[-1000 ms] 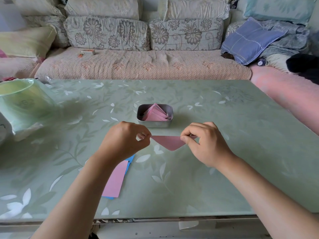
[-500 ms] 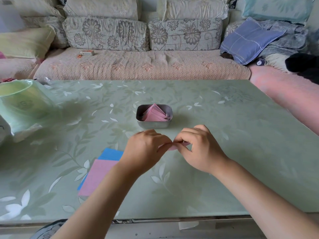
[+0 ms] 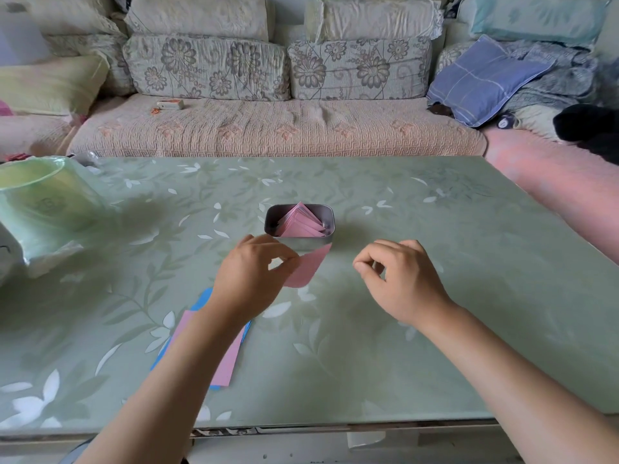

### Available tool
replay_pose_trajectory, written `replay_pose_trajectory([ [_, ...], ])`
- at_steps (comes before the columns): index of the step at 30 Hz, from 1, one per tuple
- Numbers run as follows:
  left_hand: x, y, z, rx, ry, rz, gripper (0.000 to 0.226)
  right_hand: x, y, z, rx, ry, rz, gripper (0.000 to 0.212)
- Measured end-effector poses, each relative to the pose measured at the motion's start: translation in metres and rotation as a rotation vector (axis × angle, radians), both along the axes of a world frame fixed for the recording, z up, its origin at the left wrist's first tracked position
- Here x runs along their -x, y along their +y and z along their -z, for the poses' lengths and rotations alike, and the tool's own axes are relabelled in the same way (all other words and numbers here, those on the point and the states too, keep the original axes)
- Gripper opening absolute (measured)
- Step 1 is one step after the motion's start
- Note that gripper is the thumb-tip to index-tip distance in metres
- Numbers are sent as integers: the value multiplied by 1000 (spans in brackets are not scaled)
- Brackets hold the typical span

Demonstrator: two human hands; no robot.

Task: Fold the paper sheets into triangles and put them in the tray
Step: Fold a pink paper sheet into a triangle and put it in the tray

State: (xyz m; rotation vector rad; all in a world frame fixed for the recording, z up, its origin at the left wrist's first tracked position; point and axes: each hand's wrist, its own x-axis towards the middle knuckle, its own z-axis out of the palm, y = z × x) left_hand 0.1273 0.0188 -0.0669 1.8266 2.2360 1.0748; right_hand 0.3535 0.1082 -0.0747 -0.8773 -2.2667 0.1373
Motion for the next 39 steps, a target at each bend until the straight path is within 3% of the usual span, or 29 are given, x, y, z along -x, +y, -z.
replay_pose_trajectory([
  [3,-12,2,0,24,-436,6,15,4,-4,2,1,-5,-86,11],
  [5,-20,3,0,73,-722,-5,13,7,-7,3,16,-34,-125,28],
  [9,-27,6,4,174,-978,-88,13,10,-10,2,45,-59,-187,59],
  [14,-28,9,6,245,-1237,-68,8,15,-14,4,-21,-39,-189,48],
  [20,-30,8,7,337,-1267,65,17,18,-13,6,-135,23,-230,8],
  [25,-30,9,9,257,-1142,45,20,17,-10,5,-124,37,-234,4],
  [32,-31,6,8,342,-1016,189,25,14,-6,9,188,89,-220,17],
  [39,-35,3,5,398,-901,261,24,12,-5,13,502,107,-160,8],
])
